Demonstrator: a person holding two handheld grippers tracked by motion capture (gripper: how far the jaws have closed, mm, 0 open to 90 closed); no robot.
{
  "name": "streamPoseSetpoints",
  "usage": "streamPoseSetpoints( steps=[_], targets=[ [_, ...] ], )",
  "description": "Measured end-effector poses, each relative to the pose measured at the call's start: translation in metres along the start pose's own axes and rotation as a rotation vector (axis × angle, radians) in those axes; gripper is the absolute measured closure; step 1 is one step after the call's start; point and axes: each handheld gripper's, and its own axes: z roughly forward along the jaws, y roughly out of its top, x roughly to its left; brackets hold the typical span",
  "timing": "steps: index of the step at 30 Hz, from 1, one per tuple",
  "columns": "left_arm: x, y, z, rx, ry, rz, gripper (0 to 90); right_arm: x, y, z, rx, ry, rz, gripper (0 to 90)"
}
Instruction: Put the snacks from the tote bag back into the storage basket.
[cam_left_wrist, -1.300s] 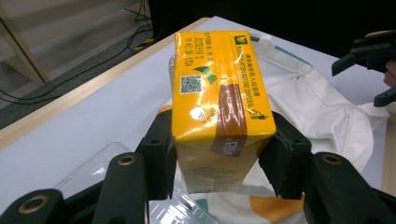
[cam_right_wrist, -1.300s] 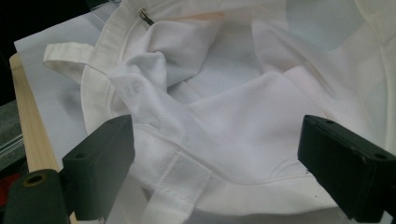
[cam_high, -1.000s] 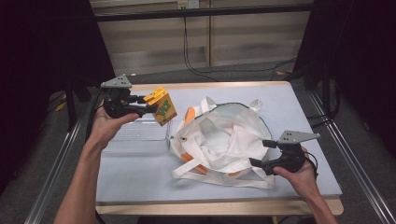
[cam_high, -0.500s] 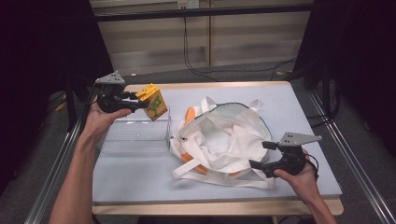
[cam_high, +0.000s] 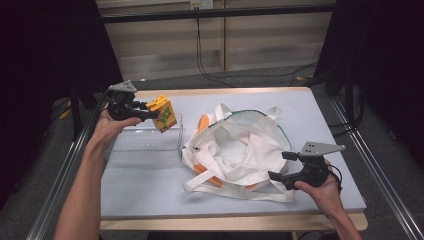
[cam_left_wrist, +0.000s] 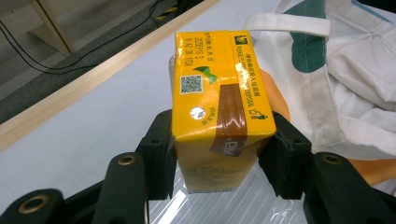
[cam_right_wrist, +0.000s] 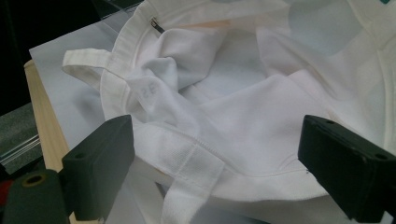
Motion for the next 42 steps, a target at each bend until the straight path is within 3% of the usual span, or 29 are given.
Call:
streamPoseSetpoints(
  steps=[4, 18, 26, 36, 42],
  targets=[
    [0.003, -0.001, 0.010, 0.016, 0.014, -0.009, 50.5, 0.000, 0.000, 0.000, 0.000, 0.001, 0.000, 10.7],
    [0.011, -0.008, 0.033, 0.067, -0.009, -0.010, 50.5, -0.001, -0.001, 0.001, 0.009, 0.001, 0.004, 10.4],
    [0.012, -0.013, 0.045, 0.071, -0.022, -0.028, 50.5, 0.000, -0.002, 0.002, 0.019, 0.004, 0.001, 10.4],
    [0.013, -0.020, 0.054, 0.094, -0.026, -0.007, 50.4, -0.001, -0.002, 0.002, 0.022, 0.005, 0.001, 10.3],
    [0.012, -0.025, 0.056, 0.082, -0.021, -0.013, 50.4, 0.000, -0.003, 0.003, 0.023, 0.007, 0.000, 10.3]
  ],
)
